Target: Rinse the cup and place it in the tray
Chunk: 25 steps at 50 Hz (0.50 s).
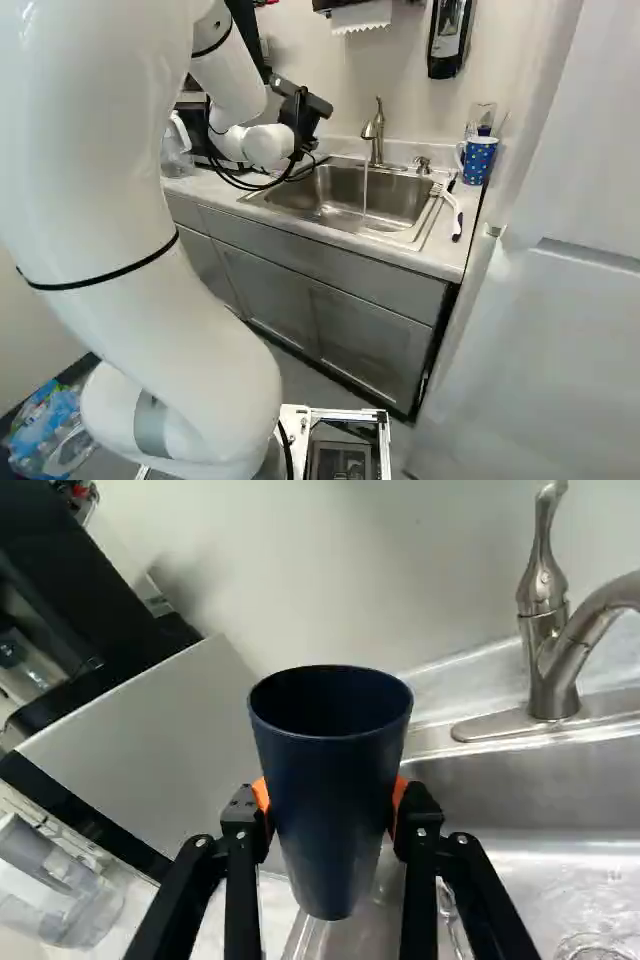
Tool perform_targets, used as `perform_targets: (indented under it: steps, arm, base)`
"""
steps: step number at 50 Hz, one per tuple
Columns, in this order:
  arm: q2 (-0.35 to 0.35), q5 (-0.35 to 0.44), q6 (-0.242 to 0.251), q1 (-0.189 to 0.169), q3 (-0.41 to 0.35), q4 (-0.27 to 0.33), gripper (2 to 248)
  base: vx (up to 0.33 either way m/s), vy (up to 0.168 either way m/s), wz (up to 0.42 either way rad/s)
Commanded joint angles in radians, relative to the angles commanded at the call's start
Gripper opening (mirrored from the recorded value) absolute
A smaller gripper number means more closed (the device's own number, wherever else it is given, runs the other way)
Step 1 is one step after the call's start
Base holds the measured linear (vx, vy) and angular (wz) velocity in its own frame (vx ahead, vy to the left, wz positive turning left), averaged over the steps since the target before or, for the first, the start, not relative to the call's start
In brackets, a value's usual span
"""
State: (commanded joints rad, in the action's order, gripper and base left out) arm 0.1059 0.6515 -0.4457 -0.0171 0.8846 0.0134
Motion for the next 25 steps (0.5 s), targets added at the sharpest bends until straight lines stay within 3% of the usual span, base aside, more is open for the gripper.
perform_targets:
  steps: [25]
  arm:
    - [0.0,0.0,0.263,0.0,0.0,0.0,125]
  base:
    - [0.0,0.0,0.0]
